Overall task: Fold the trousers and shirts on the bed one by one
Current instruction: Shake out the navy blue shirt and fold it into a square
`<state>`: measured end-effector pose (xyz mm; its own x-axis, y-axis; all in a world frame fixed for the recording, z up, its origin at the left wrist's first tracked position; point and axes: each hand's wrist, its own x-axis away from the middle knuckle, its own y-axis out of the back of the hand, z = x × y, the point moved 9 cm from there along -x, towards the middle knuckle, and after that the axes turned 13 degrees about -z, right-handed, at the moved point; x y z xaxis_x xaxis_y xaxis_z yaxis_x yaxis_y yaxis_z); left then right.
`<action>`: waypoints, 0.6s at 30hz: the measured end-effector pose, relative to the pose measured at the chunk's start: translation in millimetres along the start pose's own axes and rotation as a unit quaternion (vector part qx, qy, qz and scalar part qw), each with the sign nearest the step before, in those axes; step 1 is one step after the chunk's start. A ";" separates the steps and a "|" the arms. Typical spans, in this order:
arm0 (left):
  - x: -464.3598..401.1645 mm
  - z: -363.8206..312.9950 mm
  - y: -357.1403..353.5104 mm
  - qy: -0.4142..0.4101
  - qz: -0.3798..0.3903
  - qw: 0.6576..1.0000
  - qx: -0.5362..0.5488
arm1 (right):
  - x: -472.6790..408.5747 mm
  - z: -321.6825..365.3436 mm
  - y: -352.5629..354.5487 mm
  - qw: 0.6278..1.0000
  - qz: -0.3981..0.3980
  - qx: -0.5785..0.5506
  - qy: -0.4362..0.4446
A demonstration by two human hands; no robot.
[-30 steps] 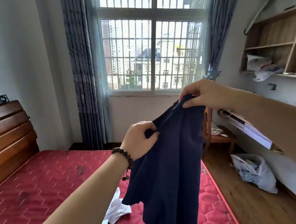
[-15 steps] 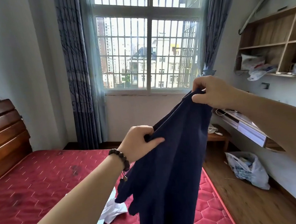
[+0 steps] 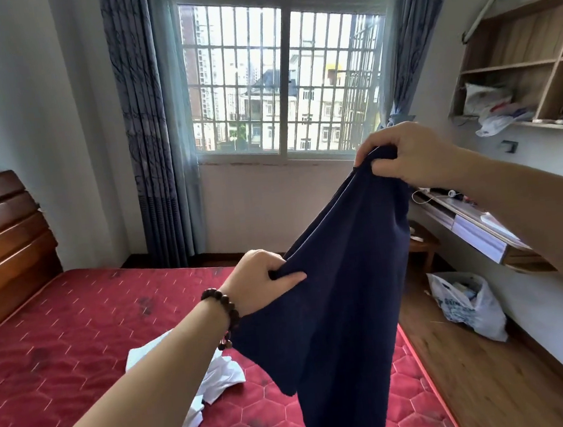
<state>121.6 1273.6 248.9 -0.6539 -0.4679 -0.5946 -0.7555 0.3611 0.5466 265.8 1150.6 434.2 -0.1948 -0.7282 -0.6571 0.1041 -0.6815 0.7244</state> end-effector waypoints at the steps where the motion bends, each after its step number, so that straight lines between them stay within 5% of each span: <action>1: 4.5 4.1 -0.5 0.003 -0.010 1.000 0.010 | -0.9 -0.7 -1.0 1.000 -0.004 -0.005 -0.004; 10: 54.1 52.9 -37.0 0.028 -0.008 1.000 0.000 | 4.6 -20.1 4.0 0.999 -0.026 0.025 -0.033; 18: 52.0 75.6 36.7 0.053 -0.084 0.995 -0.021 | 59.0 -59.5 20.9 0.996 -0.015 0.062 -0.064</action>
<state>56.8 1323.5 193.4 -0.5090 -0.6022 -0.6150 -0.8499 0.2384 0.4699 314.5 1089.0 398.1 -0.3194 -0.6868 -0.6530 -0.0242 -0.6829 0.7301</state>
